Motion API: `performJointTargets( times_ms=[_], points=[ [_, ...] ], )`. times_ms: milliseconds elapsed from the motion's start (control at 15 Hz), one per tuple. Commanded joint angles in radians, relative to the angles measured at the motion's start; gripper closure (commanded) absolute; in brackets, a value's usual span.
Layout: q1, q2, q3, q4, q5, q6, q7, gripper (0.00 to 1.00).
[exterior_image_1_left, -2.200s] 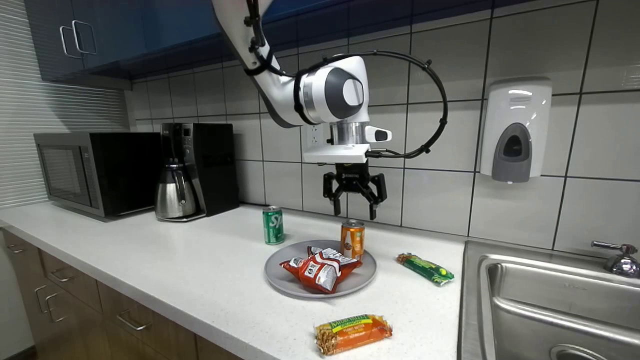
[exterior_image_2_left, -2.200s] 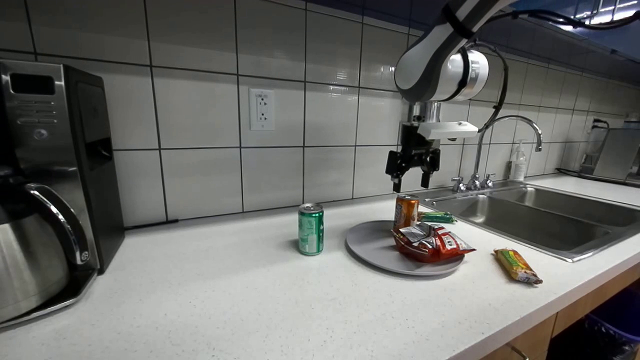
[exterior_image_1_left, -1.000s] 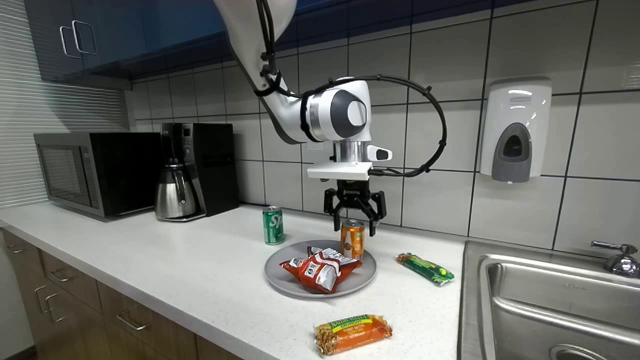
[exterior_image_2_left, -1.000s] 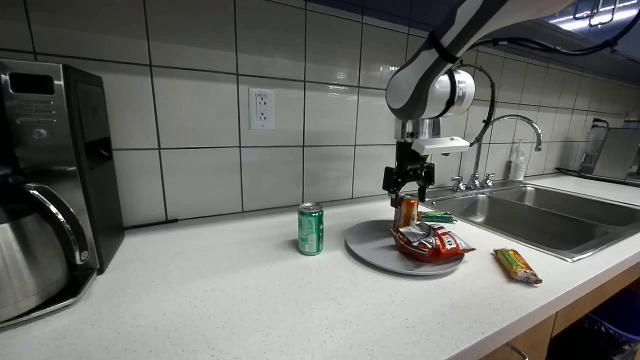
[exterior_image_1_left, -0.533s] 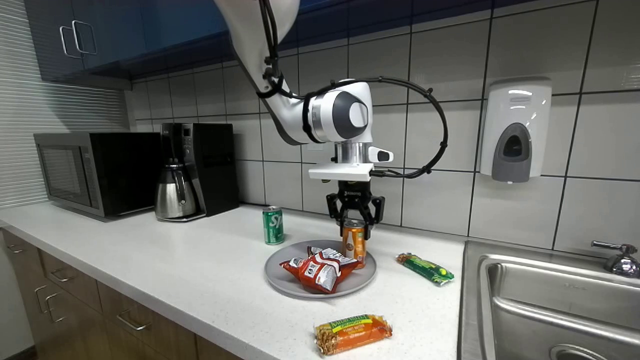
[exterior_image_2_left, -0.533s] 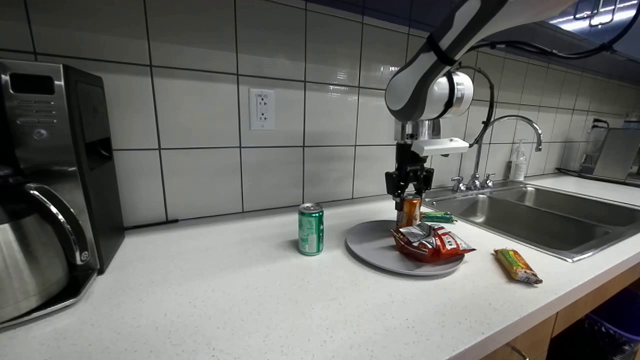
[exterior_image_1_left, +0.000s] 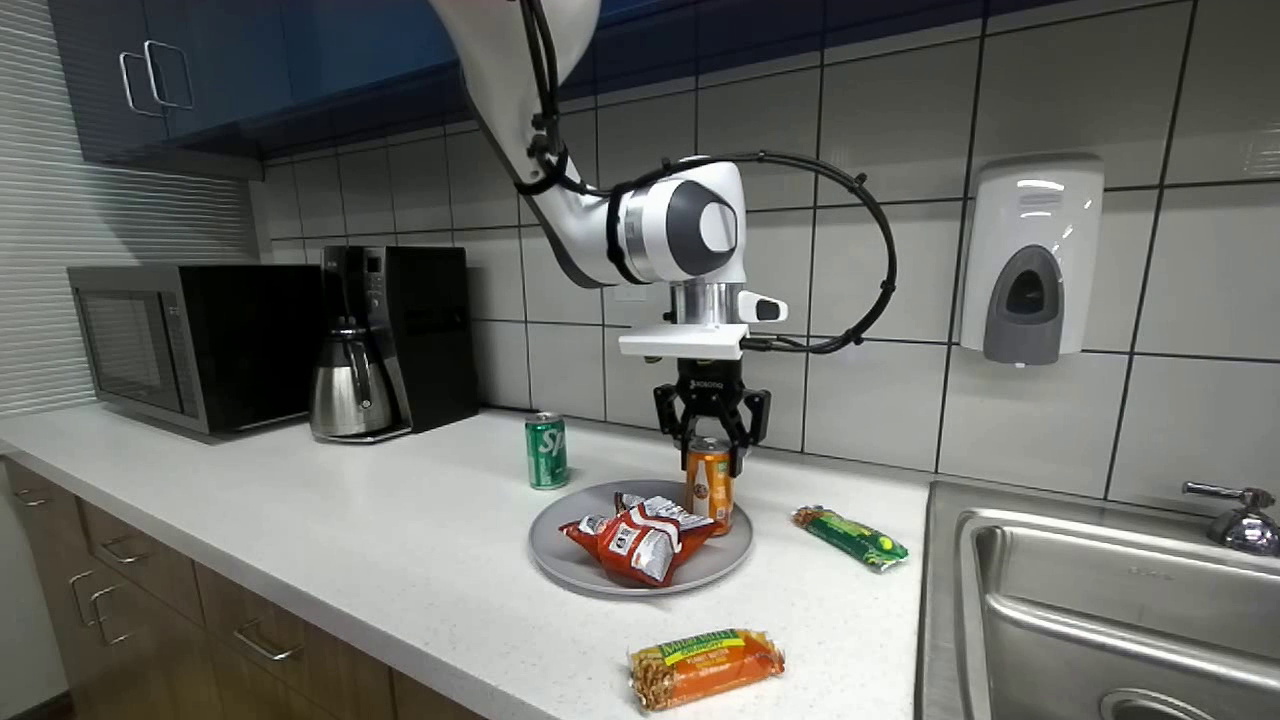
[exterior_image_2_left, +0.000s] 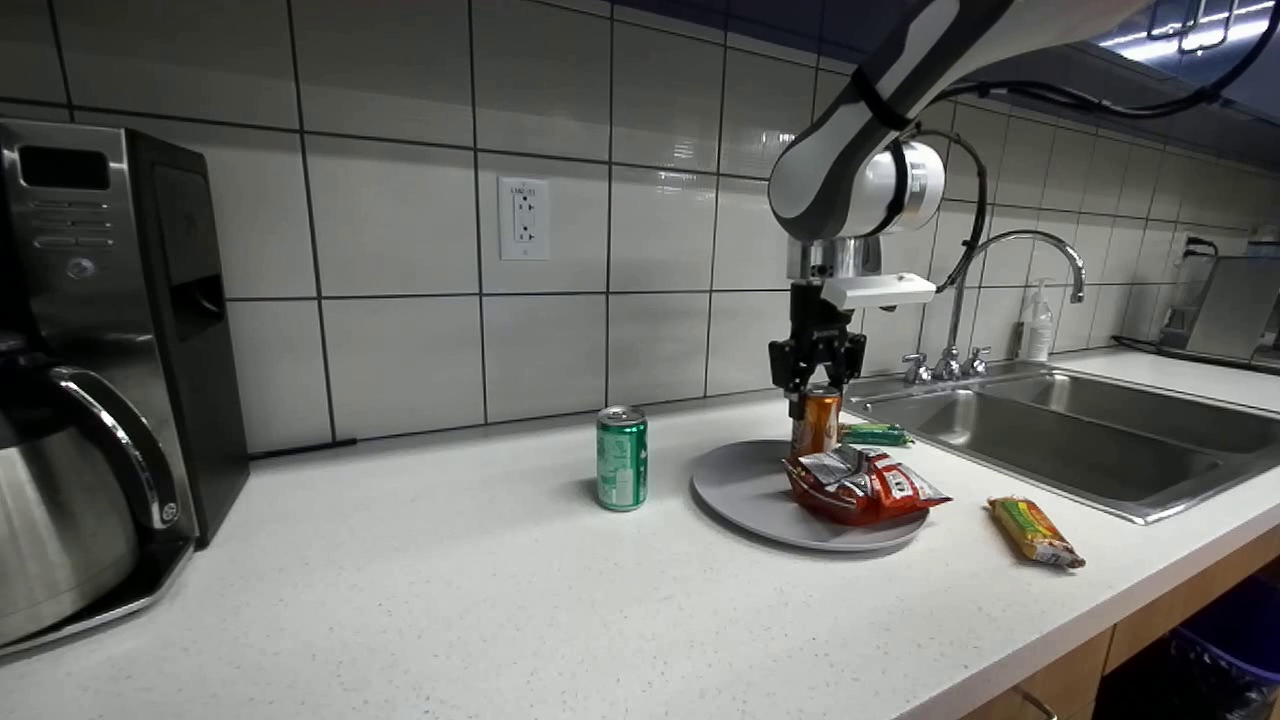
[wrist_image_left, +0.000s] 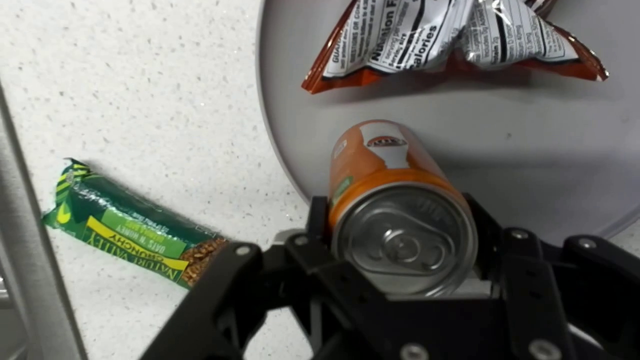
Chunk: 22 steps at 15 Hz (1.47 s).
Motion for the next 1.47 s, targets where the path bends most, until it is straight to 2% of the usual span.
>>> performJointTargets(
  times_ms=[0, 800, 1400],
  points=[
    [-0.017, -0.019, 0.019, 0.027, 0.006, -0.034, -0.024, 0.62],
    [-0.018, 0.0, 0.038, 0.118, 0.014, -0.039, -0.044, 0.62],
    [-0.018, 0.088, 0.047, 0.276, 0.022, -0.071, -0.041, 0.62]
  ],
)
